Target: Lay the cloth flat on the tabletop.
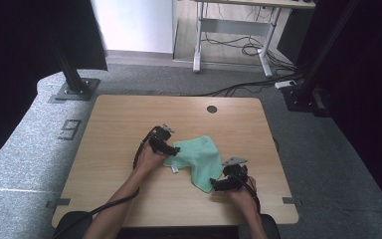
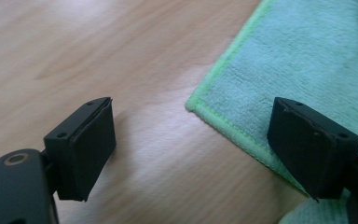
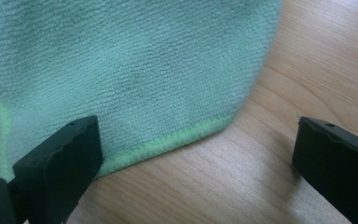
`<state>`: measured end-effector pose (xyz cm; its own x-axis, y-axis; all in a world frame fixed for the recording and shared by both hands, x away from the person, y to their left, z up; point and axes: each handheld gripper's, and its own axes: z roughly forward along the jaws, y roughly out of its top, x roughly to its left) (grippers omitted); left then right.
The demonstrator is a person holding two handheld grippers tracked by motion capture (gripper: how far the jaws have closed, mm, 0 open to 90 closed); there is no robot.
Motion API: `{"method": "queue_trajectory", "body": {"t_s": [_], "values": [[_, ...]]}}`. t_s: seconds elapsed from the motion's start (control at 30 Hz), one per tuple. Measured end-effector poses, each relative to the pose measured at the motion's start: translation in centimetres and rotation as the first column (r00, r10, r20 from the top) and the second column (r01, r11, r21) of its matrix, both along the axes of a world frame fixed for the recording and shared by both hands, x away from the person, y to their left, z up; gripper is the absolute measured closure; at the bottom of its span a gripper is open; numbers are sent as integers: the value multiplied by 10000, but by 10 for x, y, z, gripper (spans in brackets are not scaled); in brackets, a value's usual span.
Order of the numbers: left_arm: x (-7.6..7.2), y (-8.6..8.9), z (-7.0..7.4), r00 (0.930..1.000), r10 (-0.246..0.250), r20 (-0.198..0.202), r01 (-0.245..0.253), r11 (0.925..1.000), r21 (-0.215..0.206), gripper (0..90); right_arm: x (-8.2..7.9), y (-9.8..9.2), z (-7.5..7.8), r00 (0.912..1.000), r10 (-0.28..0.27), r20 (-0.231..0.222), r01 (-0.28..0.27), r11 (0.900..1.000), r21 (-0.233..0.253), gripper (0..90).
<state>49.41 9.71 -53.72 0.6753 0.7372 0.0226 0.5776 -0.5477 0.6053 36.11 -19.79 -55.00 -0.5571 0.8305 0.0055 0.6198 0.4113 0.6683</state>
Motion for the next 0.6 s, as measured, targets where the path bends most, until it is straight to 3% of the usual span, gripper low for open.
{"method": "queue_trajectory", "body": {"t_s": [0.03, 0.1, 0.17, 0.33, 0.5, 0.57, 0.6], "values": [[2, 2, 2, 9998, 151, 130, -155, 9995, 277, 152, 0, -3, 0, 10000, -51, -63, 51, 10000, 34, 10], [2, 2, 2, 9998, 151, 130, -155, 9995, 277, 151, 0, -4, 0, 9999, -93, -65, 93, 10000, 8, 10], [9, 13, 4, 9981, 574, 207, -587, 9959, 694, 149, 0, -11, 0, 9998, -212, -70, 212, 9997, -72, 6], [16, 32, 7, 9940, 1077, 174, -1089, 9893, 976, 149, 3, -30, 0, 9971, -754, -127, 754, 9972, -36, 4], [15, 39, 10, 9902, 1333, 415, -1377, 9816, 1325, 151, 3, -32, 0, 9969, -782, -88, 781, 9969, -47, 14], [8, 40, 13, 9904, 1249, 587, -1310, 9846, 1156, 149, 2, -29, 0, 9977, -671, -13, 671, 9977, -75, 26], [4, 40, 15, 9918, 1152, 545, -1195, 9894, 820, 149, 1, -25, 0, 9988, -493, -5, 493, 9988, -28, 31]]}}
